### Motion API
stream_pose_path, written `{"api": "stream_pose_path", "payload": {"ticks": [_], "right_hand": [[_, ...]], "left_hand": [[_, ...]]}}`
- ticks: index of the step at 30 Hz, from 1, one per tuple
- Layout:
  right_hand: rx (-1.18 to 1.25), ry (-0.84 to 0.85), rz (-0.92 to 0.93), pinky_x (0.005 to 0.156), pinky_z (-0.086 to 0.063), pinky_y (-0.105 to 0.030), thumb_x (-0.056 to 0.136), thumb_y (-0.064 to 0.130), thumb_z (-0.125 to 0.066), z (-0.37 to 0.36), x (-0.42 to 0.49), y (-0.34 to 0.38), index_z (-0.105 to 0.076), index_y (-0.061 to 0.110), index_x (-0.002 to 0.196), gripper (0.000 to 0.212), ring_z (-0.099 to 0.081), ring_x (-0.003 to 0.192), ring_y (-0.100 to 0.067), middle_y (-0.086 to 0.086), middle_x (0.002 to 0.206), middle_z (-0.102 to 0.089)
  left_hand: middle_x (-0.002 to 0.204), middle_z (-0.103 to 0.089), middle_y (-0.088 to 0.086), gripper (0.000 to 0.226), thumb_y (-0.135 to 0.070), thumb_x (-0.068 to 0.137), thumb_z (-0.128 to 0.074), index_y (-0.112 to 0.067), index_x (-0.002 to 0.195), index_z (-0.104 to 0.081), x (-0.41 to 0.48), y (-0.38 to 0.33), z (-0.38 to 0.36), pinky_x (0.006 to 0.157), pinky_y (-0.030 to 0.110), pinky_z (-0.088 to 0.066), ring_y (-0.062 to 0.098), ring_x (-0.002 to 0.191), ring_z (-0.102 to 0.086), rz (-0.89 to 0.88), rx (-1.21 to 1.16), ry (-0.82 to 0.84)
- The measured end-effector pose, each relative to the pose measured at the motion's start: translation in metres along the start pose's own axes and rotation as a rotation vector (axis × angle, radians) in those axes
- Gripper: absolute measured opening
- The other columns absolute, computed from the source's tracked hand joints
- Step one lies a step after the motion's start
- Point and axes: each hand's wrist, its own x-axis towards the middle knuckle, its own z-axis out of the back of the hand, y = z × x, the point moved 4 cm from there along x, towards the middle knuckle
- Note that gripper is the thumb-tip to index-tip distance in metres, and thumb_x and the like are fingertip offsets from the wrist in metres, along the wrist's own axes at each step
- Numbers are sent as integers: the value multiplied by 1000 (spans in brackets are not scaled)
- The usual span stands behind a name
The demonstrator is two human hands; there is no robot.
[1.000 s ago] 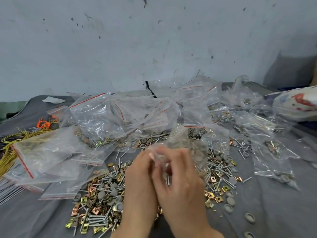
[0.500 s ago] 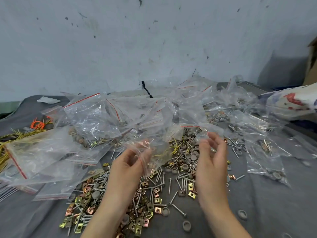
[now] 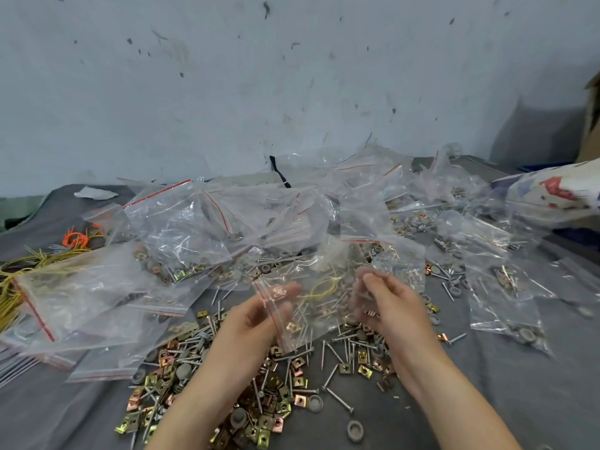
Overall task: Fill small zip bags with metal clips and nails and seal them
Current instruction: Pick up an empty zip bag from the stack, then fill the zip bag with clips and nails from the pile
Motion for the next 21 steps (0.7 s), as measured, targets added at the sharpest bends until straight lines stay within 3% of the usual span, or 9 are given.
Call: {"api": "stream_pose_path", "payload": {"ticks": [3, 6, 10, 11, 13, 14, 17, 21], "right_hand": [[-39, -41, 59, 72, -56, -32, 102, 15, -54, 3, 3, 6, -71, 18, 100, 18, -67, 76, -15, 3, 81, -70], [-88, -55, 79, 68, -56, -29, 102, 14, -51, 4, 6, 11, -70, 19, 104, 19, -68, 77, -17, 3, 83, -72], [-209, -55, 84, 77, -58, -37, 102, 18, -51, 3, 3, 10, -64, 30, 107, 18, -68, 82, -18, 0, 100, -71], [-297, -57, 119, 76, -58, -39, 102, 22, -51, 3, 1, 10, -62, 33, 113, 19, -67, 79, -14, 5, 99, -69], [-550, -65, 229, 70, -55, -29, 103, 33, -47, 2, -3, 12, -53, 36, 133, 31, -62, 73, 3, 18, 101, -63], [-681, -75, 291, 75, -53, -28, 103, 36, -44, 2, -5, 13, -46, 36, 142, 39, -62, 82, 6, 17, 108, -64], [-1043, -128, 456, 107, -41, -40, 101, 40, -37, -2, -10, 11, -28, 27, 155, 56, -49, 129, -16, 3, 144, -52], [-1316, -84, 632, 122, -17, -39, 101, 37, -41, -15, -10, 9, -15, 24, 158, 64, -23, 148, -19, 0, 160, -28]], "left_hand": [[103, -76, -3, 42, -3, 100, -47, -31, 99, -78, 5, 10, 9, 83, 30, -59, 15, 94, -73, 134, -88, -80], [97, -77, 6, 45, 2, 97, -42, -23, 91, -80, 7, 13, 17, 79, 28, -59, 18, 93, -73, 186, -144, -164], [92, -76, -5, 37, -14, 98, -51, -39, 92, -77, 5, 11, 11, 71, 24, -56, 8, 83, -71, 164, 21, -150], [88, -75, -8, 36, -16, 97, -53, -44, 92, -76, 4, 9, 10, 64, 23, -52, 7, 75, -69, 146, 75, -163], [84, -75, -3, 36, -16, 97, -54, -44, 92, -75, 4, 6, 9, 62, 26, -48, 7, 67, -63, 114, 100, -194], [86, -75, 1, 35, -14, 97, -54, -40, 93, -76, 4, 4, 7, 65, 27, -51, 8, 67, -62, 107, 85, -194], [88, -75, 6, 29, -9, 99, -52, -25, 97, -76, 6, 2, -3, 77, 30, -58, 11, 74, -67, 137, 9, -177], [89, -73, -11, 17, -20, 98, -56, -30, 100, -69, 10, 6, -19, 73, 17, -54, 0, 72, -65, 114, 130, -64]]}}
